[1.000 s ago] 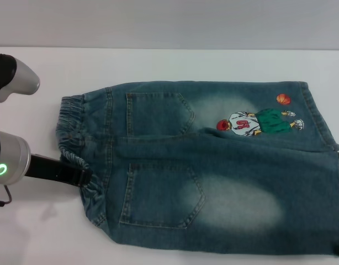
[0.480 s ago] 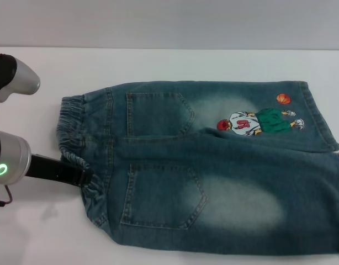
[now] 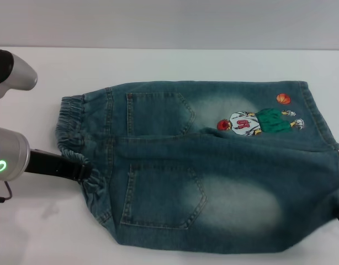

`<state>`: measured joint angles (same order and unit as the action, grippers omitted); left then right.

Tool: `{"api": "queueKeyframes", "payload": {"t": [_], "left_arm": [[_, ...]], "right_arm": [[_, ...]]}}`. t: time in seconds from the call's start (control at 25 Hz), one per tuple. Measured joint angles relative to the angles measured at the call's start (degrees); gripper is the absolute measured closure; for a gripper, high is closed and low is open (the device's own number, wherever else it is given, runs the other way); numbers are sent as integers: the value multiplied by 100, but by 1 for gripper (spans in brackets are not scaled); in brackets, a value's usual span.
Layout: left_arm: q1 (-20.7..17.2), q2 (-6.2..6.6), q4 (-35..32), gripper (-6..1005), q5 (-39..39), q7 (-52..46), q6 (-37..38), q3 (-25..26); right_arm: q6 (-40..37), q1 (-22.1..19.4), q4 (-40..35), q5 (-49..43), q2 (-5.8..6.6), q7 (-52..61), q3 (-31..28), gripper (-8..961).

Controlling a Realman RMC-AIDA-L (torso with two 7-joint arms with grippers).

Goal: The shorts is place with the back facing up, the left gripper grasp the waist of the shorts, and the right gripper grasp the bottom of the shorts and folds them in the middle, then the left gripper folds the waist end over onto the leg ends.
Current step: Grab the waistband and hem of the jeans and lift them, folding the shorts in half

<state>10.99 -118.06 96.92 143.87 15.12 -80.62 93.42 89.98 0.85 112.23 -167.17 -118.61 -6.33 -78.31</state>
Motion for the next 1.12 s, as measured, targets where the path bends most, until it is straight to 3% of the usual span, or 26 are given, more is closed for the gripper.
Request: {"api": "queueKeyframes", "payload": {"t": [0.24,0.52,1.0,1.12], "left_arm": [[-75,-17,107,942,-15,0,157,-8],[-426,-4,450,943,-97,-80,854,3],[-717,3,208,943,-106,-110,2137,58],[-735,3,169,943,-106,-112,2349,58]], "right_arm": [[-604,-67,123,0,-12,-64,3,896],[-1318,-242,244,0,0,-191,-183,896],[-2925,-535,286,0,-22,-414,-807,897],[-3012,-539,244,0,-22,-417,-836,897]]}}
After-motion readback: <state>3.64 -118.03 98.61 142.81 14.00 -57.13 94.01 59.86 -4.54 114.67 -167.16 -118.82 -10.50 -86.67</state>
